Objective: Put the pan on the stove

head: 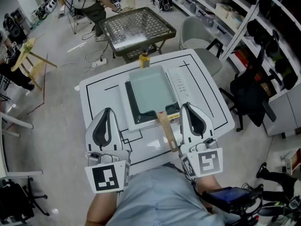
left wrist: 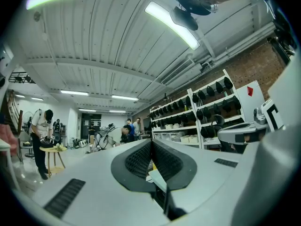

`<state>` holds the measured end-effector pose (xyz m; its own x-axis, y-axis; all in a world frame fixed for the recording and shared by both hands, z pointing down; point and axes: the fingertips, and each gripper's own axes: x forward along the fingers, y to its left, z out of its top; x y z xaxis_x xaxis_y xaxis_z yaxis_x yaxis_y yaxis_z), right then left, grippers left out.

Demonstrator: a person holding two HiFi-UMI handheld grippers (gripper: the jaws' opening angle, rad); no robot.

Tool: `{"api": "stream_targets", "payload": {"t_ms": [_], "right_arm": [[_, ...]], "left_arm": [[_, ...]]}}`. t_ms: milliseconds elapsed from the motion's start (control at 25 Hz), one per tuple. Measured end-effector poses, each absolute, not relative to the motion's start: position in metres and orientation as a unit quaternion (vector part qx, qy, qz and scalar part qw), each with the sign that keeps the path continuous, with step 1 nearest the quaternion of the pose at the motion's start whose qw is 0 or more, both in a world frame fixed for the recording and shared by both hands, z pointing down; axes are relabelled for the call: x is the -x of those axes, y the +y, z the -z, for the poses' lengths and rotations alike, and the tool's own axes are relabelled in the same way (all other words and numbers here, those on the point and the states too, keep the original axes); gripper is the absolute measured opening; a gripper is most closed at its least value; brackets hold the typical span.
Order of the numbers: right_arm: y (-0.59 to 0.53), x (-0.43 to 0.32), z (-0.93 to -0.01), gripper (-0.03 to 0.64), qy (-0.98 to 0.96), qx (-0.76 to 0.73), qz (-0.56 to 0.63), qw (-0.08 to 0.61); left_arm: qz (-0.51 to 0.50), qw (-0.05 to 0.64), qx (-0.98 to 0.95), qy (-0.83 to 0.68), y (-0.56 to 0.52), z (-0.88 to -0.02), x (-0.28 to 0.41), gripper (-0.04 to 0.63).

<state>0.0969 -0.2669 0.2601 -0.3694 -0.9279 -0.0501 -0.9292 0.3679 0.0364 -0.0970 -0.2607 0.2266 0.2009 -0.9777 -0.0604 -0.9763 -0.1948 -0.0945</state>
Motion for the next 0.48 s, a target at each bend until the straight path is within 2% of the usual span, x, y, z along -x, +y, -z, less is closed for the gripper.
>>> {"api": "stream_targets", "payload": {"t_ms": [480], "right_arm": [[-0.2656, -0.0986, -0.2591, 0.049, 0.827, 0.561, -0.031, 0.016]], "left_arm": [[0.012, 0.055, 0.773, 0.631, -0.2586, -0.2307, 0.0936, 0.018]]}}
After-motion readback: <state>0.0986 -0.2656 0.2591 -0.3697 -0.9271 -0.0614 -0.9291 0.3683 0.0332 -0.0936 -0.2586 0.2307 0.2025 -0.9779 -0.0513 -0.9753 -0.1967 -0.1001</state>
